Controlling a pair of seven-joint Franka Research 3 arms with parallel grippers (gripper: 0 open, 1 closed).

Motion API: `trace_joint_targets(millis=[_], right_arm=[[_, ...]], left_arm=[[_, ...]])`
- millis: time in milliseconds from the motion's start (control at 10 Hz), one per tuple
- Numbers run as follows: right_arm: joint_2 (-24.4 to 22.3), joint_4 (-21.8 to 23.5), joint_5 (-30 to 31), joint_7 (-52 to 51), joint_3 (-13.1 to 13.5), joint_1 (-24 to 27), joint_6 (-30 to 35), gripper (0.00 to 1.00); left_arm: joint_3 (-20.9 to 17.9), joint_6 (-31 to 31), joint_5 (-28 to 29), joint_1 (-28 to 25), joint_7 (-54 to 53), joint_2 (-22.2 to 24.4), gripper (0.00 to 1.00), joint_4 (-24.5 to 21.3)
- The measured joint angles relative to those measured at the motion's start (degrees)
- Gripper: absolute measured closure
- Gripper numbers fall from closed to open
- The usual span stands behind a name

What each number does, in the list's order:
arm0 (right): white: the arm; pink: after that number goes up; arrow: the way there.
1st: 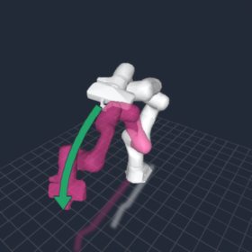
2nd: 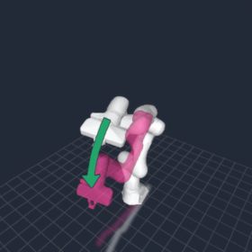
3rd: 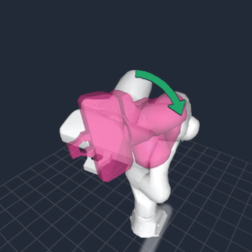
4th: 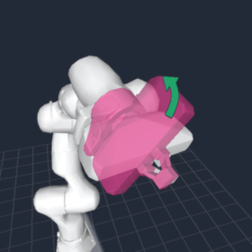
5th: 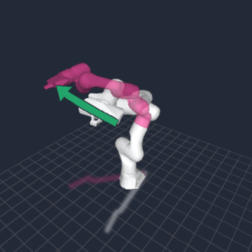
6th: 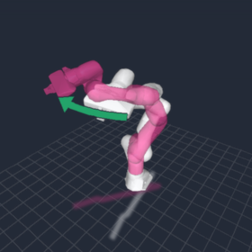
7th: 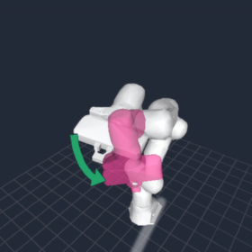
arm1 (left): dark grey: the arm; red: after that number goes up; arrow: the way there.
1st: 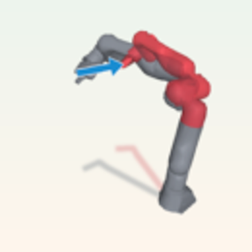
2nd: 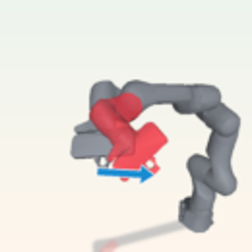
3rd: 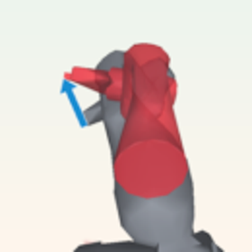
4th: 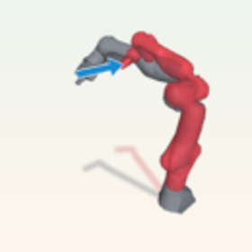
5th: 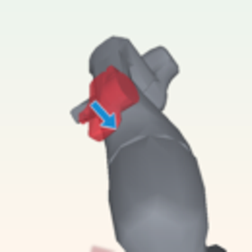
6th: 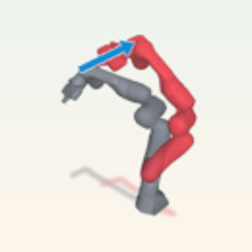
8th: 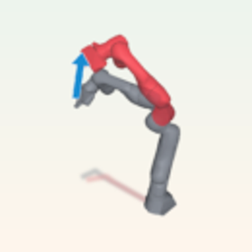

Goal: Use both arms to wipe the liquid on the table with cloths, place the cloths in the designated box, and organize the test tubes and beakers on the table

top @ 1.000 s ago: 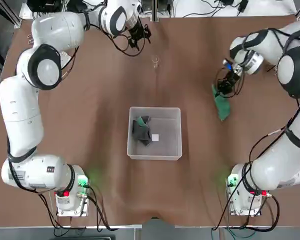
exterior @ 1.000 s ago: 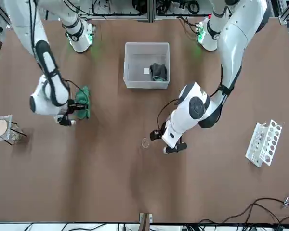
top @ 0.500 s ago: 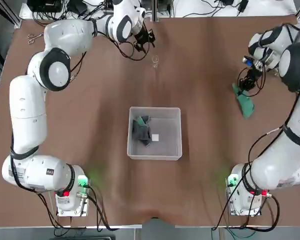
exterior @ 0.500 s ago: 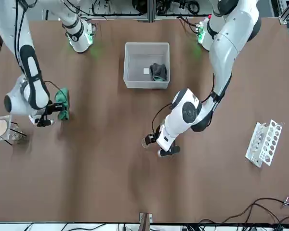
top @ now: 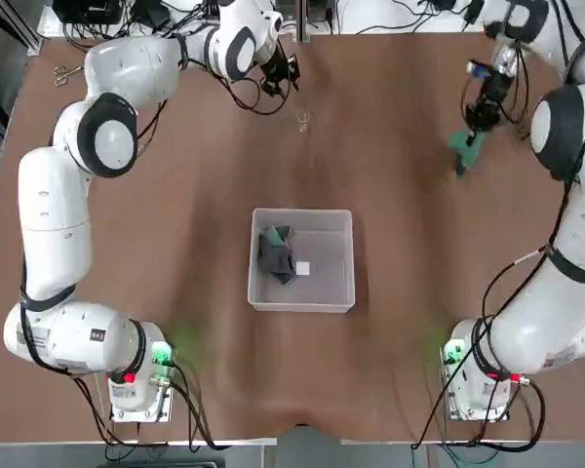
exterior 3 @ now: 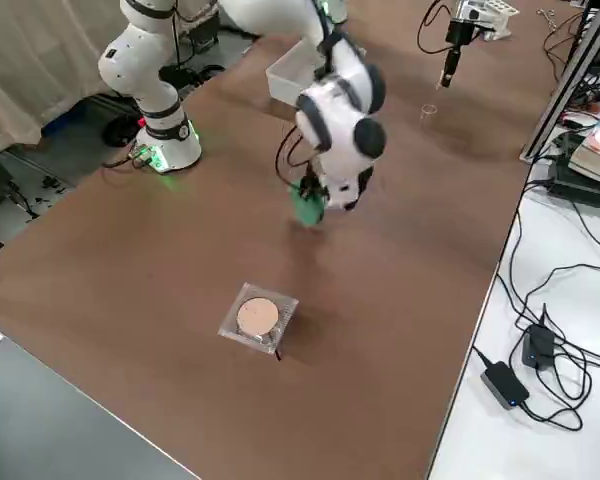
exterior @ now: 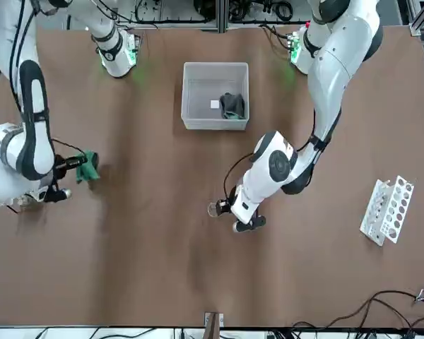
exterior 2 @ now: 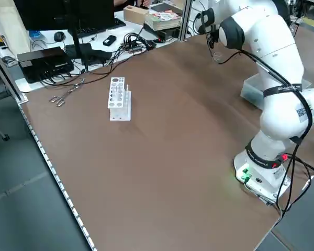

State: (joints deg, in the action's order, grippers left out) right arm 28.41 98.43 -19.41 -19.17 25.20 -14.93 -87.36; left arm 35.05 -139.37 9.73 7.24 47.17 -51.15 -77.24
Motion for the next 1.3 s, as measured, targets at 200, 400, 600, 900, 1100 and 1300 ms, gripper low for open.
trace_joint_targets(millis=[200,400,600,900,1100,1300], right_arm=[[-2.8,0.5,-1.7,7.5,-0.1,-5.8,3.1,0.95],[-5.5,4.2,-5.9,12.9,-0.2,-10.2,3.3,0.95],[-9.0,8.9,-9.0,19.9,-0.2,-15.2,0.4,0.95],[-17.7,18.9,-10.1,38.6,-0.6,-29.8,-10.8,0.95],[-21.4,20.9,-10.2,52.3,-0.8,-40.6,-15.5,0.95],[-23.1,23.3,-10.2,63.7,-1.0,-51.5,-23.7,0.95]], left_arm=[[0.0,0.0,0.0,0.2,0.0,0.0,0.53,0.0],[0.0,0.0,0.1,0.3,0.0,0.0,0.58,0.0],[0.0,0.1,0.1,0.3,0.0,0.0,0.59,-0.1],[0.0,0.2,0.2,0.4,0.0,-0.1,0.59,-1.0],[0.0,0.3,0.2,0.4,0.0,-0.1,0.59,-1.5],[0.0,0.3,0.2,0.4,0.0,-0.1,0.62,-1.6]])
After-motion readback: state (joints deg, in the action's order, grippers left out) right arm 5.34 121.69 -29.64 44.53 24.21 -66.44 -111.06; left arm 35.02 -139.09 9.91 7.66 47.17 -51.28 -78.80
